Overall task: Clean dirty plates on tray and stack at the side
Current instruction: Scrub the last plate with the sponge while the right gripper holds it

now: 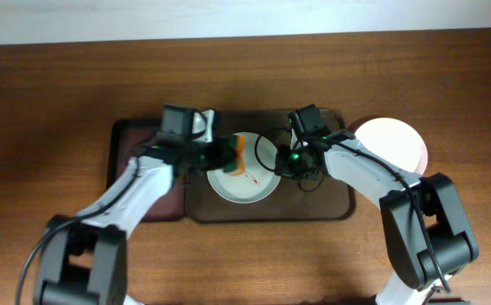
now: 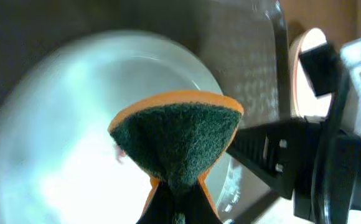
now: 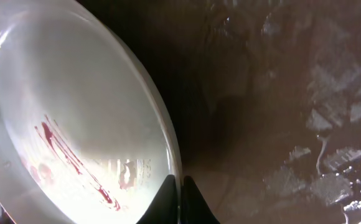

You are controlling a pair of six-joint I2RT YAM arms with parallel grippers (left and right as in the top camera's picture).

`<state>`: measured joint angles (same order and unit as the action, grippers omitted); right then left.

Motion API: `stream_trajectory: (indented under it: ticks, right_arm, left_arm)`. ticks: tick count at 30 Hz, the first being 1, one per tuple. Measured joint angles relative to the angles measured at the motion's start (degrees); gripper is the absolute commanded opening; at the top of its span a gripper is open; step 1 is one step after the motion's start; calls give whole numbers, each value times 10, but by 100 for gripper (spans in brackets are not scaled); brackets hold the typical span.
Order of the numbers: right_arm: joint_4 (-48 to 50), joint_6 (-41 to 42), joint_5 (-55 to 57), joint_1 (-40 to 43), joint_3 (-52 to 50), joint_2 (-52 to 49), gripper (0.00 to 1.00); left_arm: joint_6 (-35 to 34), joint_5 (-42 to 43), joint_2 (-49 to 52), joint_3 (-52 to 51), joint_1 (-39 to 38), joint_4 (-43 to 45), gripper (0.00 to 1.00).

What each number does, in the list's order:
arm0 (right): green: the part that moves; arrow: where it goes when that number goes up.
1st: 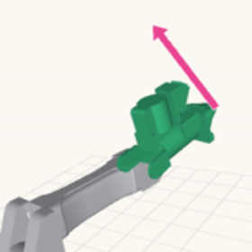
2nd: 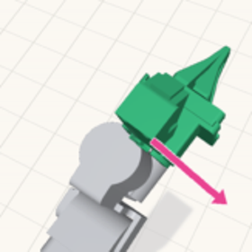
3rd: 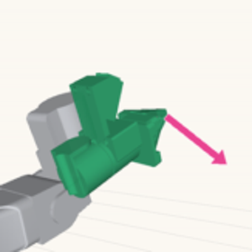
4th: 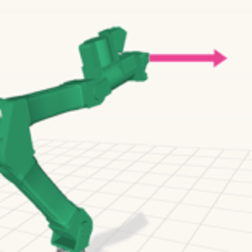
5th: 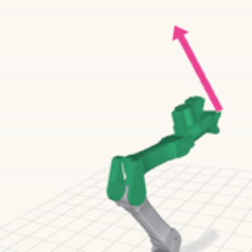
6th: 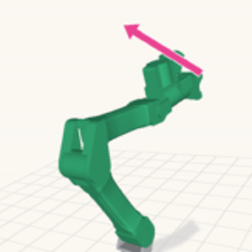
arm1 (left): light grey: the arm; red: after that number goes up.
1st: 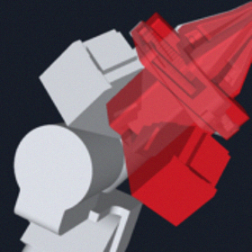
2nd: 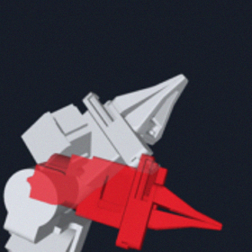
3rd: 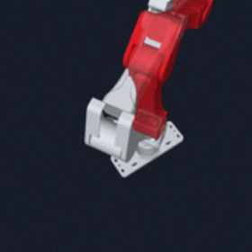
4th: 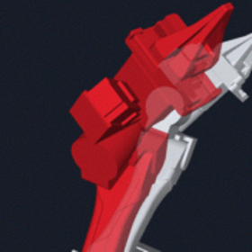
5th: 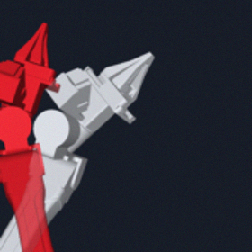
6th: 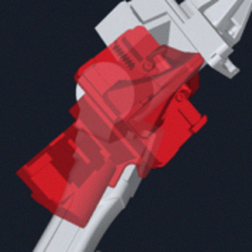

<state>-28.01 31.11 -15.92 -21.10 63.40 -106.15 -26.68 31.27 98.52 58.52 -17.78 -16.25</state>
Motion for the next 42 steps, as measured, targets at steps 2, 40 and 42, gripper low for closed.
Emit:
stream_trajectory:
  ticks: [2,40,42]
  right_arm:
    - [0,0,0,0,0,0,4]
    - [-2,0,-2,0,0,-2,7]
    - [-2,0,-2,0,0,-2,7]
  left_arm:
    - [-65,28,45,0,-38,52,0]
    - [54,-67,87,3,-67,49,0]
    - [45,-119,90,3,-62,39,0]
